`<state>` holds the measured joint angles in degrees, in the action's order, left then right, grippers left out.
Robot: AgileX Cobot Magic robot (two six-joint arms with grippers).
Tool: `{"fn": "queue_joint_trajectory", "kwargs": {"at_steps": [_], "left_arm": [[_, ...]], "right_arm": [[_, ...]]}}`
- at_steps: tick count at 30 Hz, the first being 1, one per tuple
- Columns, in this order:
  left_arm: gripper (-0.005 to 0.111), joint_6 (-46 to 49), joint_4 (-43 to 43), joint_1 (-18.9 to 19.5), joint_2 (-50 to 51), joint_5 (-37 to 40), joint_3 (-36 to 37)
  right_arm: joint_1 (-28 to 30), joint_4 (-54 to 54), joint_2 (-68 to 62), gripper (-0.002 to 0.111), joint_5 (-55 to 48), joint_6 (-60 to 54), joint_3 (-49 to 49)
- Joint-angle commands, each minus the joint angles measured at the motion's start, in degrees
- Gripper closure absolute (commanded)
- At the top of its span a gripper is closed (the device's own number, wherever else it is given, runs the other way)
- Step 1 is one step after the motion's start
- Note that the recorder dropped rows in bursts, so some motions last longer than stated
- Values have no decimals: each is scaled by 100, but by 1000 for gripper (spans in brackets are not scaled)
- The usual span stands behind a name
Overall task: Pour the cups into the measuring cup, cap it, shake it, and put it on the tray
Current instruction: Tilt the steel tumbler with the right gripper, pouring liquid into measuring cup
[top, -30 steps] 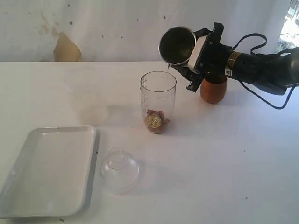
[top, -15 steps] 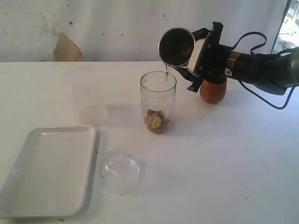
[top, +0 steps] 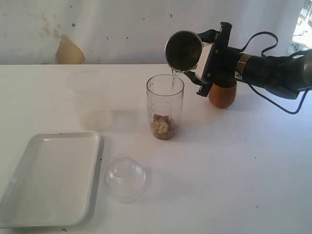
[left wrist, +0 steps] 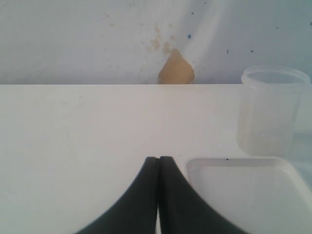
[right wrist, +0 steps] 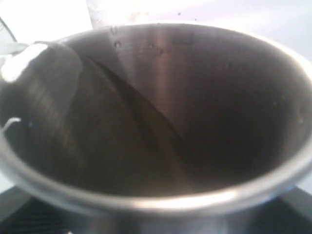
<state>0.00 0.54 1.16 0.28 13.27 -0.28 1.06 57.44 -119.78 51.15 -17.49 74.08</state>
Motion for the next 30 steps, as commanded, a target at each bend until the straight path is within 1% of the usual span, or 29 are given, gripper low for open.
{"fn": "queue_joint_trajectory", "kwargs": {"at_steps": [1,16,30], "left_arm": [[107,0,8,-23,-28,10,28],[107,0,8,-23,-28,10,28],[107,0,8,-23,-28,10,28]], "right_arm": [[-3,-173,85,108,293,-288,66],[-3,-173,85,108,269,-820,66],[-3,-173,85,108,269,-989,66]]}}
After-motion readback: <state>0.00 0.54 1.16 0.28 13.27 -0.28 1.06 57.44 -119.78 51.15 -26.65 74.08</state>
